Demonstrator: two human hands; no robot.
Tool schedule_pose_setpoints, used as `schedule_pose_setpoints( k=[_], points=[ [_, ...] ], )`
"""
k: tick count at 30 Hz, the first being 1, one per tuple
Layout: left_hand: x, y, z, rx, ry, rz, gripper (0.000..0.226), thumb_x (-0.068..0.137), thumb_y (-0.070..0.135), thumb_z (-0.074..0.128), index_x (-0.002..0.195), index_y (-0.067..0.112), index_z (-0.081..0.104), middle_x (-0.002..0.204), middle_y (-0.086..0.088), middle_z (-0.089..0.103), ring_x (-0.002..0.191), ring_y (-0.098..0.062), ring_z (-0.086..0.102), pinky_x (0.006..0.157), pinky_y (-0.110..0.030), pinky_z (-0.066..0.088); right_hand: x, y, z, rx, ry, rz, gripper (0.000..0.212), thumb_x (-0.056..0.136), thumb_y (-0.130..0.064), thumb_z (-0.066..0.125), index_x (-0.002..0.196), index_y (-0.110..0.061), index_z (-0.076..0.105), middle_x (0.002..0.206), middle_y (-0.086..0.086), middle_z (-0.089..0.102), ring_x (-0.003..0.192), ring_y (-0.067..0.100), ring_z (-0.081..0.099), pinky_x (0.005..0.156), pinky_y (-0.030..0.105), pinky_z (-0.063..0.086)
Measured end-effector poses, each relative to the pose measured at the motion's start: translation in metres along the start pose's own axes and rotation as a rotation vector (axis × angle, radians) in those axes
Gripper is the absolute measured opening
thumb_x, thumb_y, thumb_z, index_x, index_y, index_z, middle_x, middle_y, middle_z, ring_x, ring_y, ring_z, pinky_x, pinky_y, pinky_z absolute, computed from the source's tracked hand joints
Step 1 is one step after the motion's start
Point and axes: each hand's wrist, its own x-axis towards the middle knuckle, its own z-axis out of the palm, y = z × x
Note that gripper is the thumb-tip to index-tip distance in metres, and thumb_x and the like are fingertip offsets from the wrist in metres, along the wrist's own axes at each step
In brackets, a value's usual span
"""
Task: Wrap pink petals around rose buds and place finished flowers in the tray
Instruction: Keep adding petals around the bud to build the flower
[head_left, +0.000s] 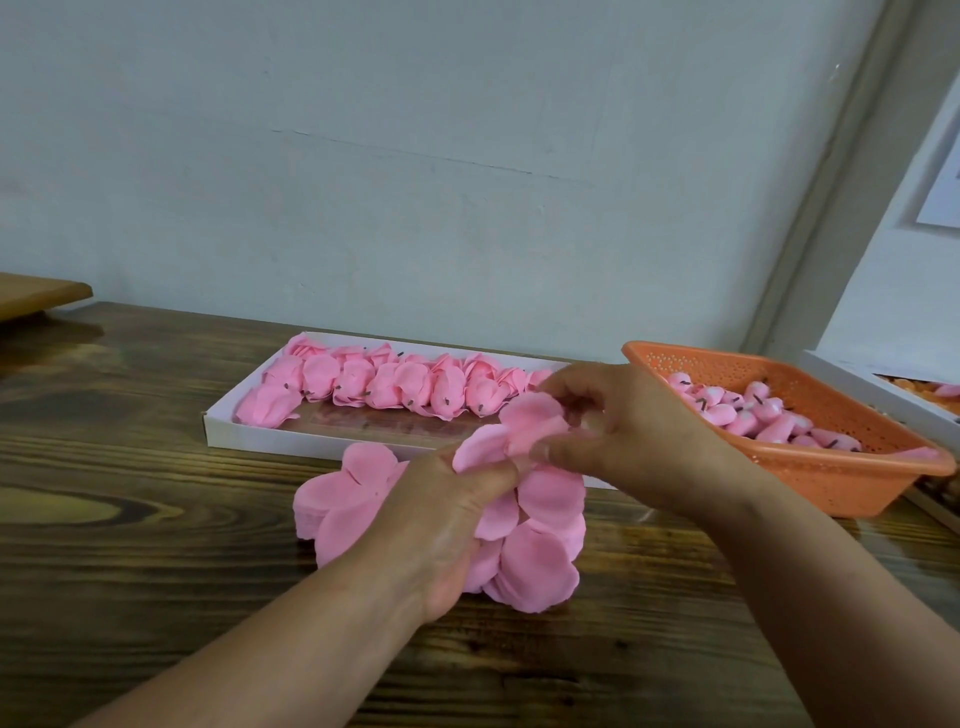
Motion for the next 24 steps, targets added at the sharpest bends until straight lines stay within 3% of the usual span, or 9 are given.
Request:
schedule_pose_setpoints(
  k=[4, 8, 11, 13, 16, 18, 24],
  points=[
    [0.000, 0.002, -0.001, -0.057, -0.045, -0.034, 0.027, 0.087, 0.010, 0.066, 0.114, 0.005, 0.068, 0.106, -0.018, 0.070, 0.094, -0.024, 0.067, 0.071, -0.032, 0.055, 0.000, 0.005, 0.001, 0.043, -0.042, -0.026, 0.017, 0.075, -0.020, 0.075, 0.089, -0.013, 0.070, 0.083, 0.001, 0.067, 0.079, 0.014, 0.060, 0.072, 0.029, 0.047],
    [-0.001, 0.006, -0.003, -0.186, -0.100, -0.071, 0.027, 0.089, 0.003, 0.059, 0.114, 0.001, 0.066, 0.108, -0.016, 0.071, 0.097, -0.024, 0.070, 0.075, -0.030, 0.060, -0.002, 0.012, 0.000, 0.176, -0.125, -0.001, 0.031, 0.070, -0.018, 0.081, 0.098, -0.016, 0.068, 0.093, -0.001, 0.069, 0.089, 0.014, 0.064, 0.084, 0.041, 0.052],
    [-0.002, 0.006, -0.003, -0.211, -0.137, -0.116, 0.031, 0.085, 0.005, 0.062, 0.115, 0.000, 0.065, 0.108, -0.015, 0.072, 0.098, -0.024, 0.070, 0.071, -0.029, 0.060, -0.002, 0.019, 0.001, 0.357, -0.189, -0.018, 0.037, 0.070, -0.011, 0.081, 0.104, -0.007, 0.066, 0.100, 0.011, 0.069, 0.096, 0.030, 0.064, 0.088, 0.051, 0.051],
    [-0.002, 0.006, -0.004, -0.181, -0.156, -0.143, 0.033, 0.085, 0.007, 0.063, 0.117, 0.000, 0.065, 0.108, -0.012, 0.072, 0.097, -0.022, 0.070, 0.062, -0.026, 0.059, -0.001, 0.024, 0.003, 0.467, -0.199, -0.025, 0.033, 0.069, -0.014, 0.077, 0.099, -0.005, 0.068, 0.096, 0.015, 0.069, 0.090, 0.033, 0.065, 0.083, 0.048, 0.054],
    [-0.001, 0.006, -0.006, -0.196, -0.158, -0.180, 0.034, 0.083, 0.007, 0.066, 0.116, -0.001, 0.066, 0.100, -0.011, 0.073, 0.089, -0.020, 0.069, 0.059, -0.025, 0.058, -0.002, 0.030, 0.007, 0.629, -0.221, -0.027, 0.025, 0.067, -0.016, 0.077, 0.091, -0.013, 0.073, 0.087, 0.004, 0.072, 0.083, 0.015, 0.067, 0.072, 0.027, 0.054],
    [0.000, 0.006, -0.007, -0.249, -0.172, -0.190, 0.036, 0.082, 0.004, 0.065, 0.117, -0.002, 0.064, 0.105, -0.014, 0.072, 0.090, -0.021, 0.070, 0.070, -0.030, 0.060, -0.002, 0.034, 0.010, 0.745, -0.214, -0.017, 0.025, 0.065, -0.016, 0.078, 0.089, -0.015, 0.075, 0.087, 0.005, 0.073, 0.082, 0.017, 0.069, 0.071, 0.026, 0.055],
    [-0.001, 0.004, -0.008, -0.198, -0.174, -0.179, 0.051, 0.068, 0.011, 0.069, 0.117, 0.001, 0.063, 0.106, -0.015, 0.072, 0.092, -0.023, 0.072, 0.068, -0.032, 0.061, -0.004, 0.035, 0.018, 0.702, -0.117, -0.018, 0.023, 0.059, -0.028, 0.079, 0.079, -0.017, 0.075, 0.079, 0.006, 0.073, 0.072, 0.017, 0.070, 0.067, 0.028, 0.058]
  ],
)
